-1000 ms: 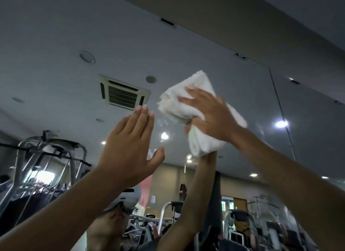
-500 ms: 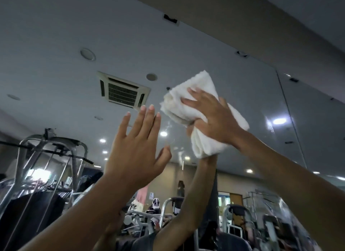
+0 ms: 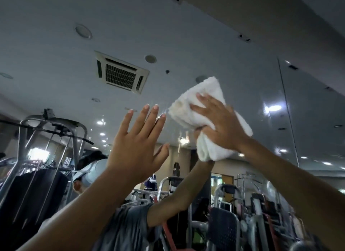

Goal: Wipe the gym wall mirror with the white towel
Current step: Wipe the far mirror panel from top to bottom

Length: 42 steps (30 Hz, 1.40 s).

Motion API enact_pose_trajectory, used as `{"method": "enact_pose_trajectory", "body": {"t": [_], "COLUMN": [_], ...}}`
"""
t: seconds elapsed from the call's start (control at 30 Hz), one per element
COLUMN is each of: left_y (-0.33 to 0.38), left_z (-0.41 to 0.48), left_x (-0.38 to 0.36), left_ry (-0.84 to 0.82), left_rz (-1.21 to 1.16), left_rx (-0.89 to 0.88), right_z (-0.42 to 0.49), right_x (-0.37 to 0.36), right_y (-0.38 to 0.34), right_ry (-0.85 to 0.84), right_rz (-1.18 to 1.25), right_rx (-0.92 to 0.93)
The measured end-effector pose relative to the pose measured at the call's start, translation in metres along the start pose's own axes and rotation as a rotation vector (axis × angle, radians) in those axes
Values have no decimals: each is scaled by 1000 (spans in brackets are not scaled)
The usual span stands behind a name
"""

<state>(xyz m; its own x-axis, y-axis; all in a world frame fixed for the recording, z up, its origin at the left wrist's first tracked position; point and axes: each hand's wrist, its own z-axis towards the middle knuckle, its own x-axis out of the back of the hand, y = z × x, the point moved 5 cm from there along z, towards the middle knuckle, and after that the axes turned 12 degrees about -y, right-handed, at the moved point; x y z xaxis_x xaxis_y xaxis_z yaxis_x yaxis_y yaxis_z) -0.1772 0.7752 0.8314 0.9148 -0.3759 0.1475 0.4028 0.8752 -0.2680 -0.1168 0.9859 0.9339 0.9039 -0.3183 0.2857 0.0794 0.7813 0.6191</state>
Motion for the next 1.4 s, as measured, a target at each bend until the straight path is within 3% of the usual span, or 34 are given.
{"method": "enact_pose_trajectory", "body": {"t": [0.07, 0.17, 0.2, 0.27, 0.43, 0.5, 0.63, 0.7, 0.77, 0.9, 0.97, 1.1, 1.17, 1.23, 1.3, 1.37, 1.4], "left_y": [0, 0, 0, 0, 1, 2, 1, 1, 1, 5, 8, 7, 5, 5, 4, 4, 5], "left_z": [-3, -5, -5, -5, -5, -4, -6, -5, -8, -22, -27, -27, -28, -29, -28, -28, -28], "left_x": [0, 0, 0, 0, -3, -3, -3, -1, -1, -3, -3, -3, -3, -3, -2, -1, -1], "left_ry": [-6, -5, -4, -6, -24, -13, -1, 0, -5, -42, -50, -44, -28, -14, -9, -9, -14], "left_rz": [-10, -9, -9, -5, 21, 16, 12, 16, 15, 25, 22, 4, -5, -11, -8, -2, -1], "left_rx": [1, 6, 5, 6, 26, 27, 32, 25, 28, 59, 67, 72, 53, 50, 49, 51, 51], "right_z": [-2, 15, 23, 32, -19, -26, 6, 23, 24, -24, -29, 6, 18, 13, -11, -39, -46], "right_x": [4, 11, 13, 14, -6, -5, 5, 7, 4, -11, -8, 9, 11, 3, -9, -17, -19], "right_y": [39, 62, 53, 23, -31, -2, 34, 15, -17, -46, -15, 16, -10, -45, -69, -64, -50], "right_ry": [84, 191, 183, 147, 15, -13, 139, 140, 93, 15, -25, 107, 132, 89, 53, 4, -23], "right_rz": [151, 290, 289, 247, -37, -17, 240, 259, 187, 30, 21, 208, 178, 125, 84, 16, -5], "right_rx": [-268, -854, -919, -797, 29, -20, -616, -742, -605, -40, -60, -592, -657, -511, -209, 50, 81]}}
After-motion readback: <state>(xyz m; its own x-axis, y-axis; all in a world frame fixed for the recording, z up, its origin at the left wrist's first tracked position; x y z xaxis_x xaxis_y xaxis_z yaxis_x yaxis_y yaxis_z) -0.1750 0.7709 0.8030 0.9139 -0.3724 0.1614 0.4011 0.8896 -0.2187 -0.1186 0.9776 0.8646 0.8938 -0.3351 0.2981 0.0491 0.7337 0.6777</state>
